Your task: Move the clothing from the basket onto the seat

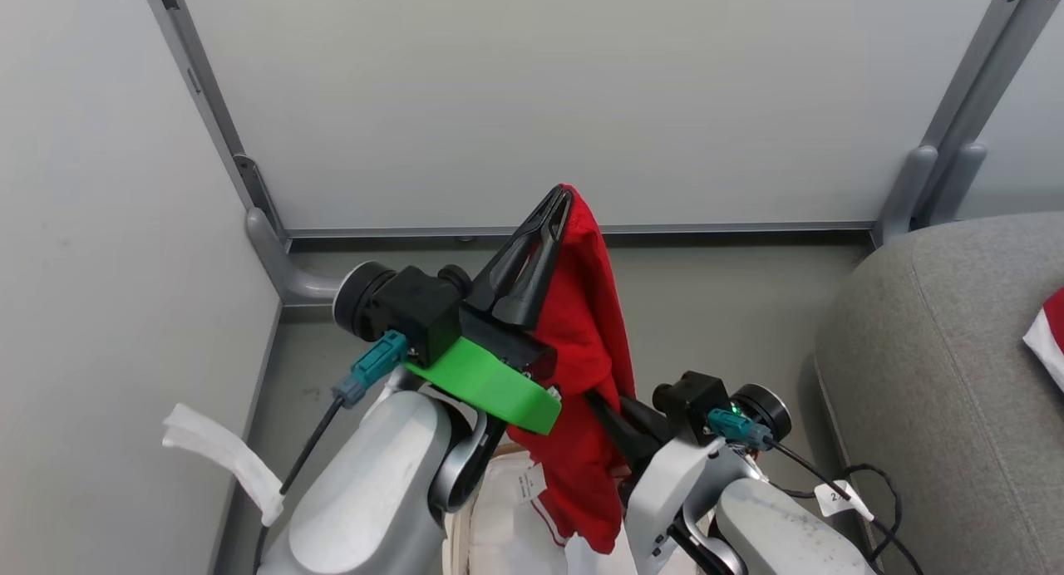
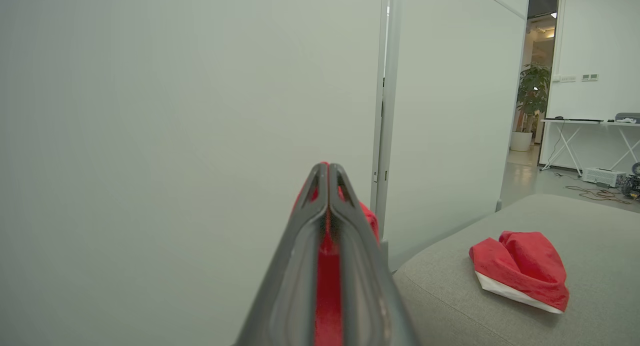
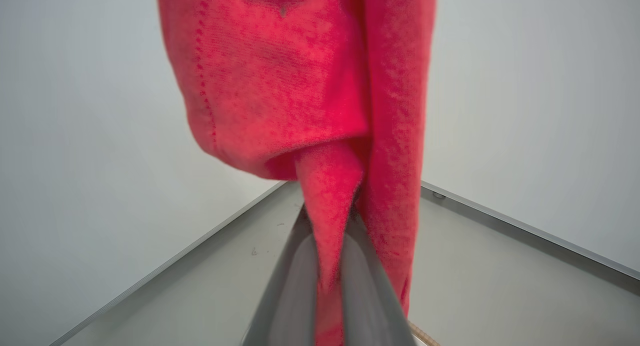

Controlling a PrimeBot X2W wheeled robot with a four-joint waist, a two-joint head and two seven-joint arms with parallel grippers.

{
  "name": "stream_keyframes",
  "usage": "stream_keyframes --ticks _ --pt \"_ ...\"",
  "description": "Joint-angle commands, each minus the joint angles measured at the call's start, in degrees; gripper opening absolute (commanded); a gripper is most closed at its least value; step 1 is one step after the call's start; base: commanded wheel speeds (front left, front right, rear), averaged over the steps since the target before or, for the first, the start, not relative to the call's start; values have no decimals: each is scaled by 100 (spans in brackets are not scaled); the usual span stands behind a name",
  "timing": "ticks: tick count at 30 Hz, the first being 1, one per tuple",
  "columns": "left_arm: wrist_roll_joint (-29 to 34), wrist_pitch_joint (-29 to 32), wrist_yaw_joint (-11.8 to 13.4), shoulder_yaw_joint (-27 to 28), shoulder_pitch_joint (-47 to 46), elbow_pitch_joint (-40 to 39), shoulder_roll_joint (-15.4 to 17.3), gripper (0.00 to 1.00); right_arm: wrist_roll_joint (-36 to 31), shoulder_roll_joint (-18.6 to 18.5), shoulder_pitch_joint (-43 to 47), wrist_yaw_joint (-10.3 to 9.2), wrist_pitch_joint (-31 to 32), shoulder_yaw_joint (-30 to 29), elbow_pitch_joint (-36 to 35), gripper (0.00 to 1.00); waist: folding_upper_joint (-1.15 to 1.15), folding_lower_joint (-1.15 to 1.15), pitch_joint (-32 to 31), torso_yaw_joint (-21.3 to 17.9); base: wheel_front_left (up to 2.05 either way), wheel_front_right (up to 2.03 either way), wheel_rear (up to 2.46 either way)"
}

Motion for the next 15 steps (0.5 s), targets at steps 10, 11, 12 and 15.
stream_keyframes --ticks 10,11,12,15 --pt "362 3 -17 399 509 186 87 100 -173 -24 517 -6 -4 -654 -434 0 0 0 180 -809 0 0 0" --pt "392 2 -17 435 574 181 103 100 -215 -27 561 -6 -4 -700 -475 0 0 0 199 -950 0 0 0" --pt "399 3 -18 424 620 180 105 100 -256 -26 602 -6 -4 -779 -504 0 0 0 217 -1050 0 0 0" --pt "423 2 -18 490 794 174 124 100 -338 -25 709 -6 -4 -922 -610 0 0 0 274 -1478 0 0 0"
